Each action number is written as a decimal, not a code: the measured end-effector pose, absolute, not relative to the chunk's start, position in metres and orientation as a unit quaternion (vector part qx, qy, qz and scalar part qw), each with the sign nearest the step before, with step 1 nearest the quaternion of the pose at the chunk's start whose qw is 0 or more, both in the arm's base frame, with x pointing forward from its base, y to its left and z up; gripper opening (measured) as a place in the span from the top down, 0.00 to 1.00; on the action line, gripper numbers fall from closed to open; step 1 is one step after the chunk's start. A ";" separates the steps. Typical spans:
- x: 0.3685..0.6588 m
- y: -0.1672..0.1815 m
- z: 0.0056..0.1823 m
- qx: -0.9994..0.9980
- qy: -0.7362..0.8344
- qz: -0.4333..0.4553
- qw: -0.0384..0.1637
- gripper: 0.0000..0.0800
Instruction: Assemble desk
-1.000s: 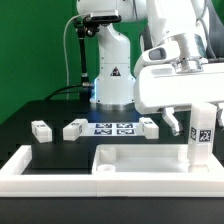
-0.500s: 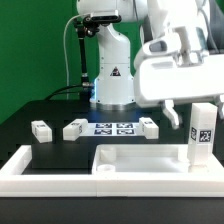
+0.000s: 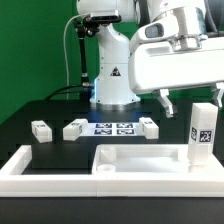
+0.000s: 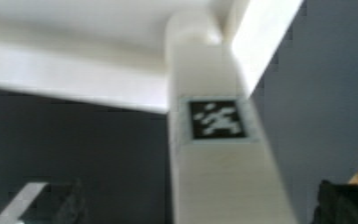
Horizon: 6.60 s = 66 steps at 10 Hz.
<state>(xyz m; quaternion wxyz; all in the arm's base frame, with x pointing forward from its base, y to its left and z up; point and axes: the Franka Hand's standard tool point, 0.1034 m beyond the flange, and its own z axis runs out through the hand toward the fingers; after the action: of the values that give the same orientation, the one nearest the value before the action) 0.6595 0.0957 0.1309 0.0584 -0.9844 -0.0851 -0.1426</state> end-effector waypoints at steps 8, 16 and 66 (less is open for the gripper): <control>0.667 0.099 0.117 -0.996 -0.051 -0.013 0.077 0.33; 0.666 0.092 0.114 -0.952 0.295 -0.018 0.076 0.62; 0.664 0.094 0.112 -0.976 0.206 -0.029 0.067 0.43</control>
Offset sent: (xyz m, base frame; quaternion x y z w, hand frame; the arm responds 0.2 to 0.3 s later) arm 0.0153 -0.0172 -0.0129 -0.0052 -0.1353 -0.0114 0.9907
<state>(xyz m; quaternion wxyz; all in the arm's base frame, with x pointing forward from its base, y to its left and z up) 0.6638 0.0939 0.1119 0.0668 -0.9759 0.2058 -0.0286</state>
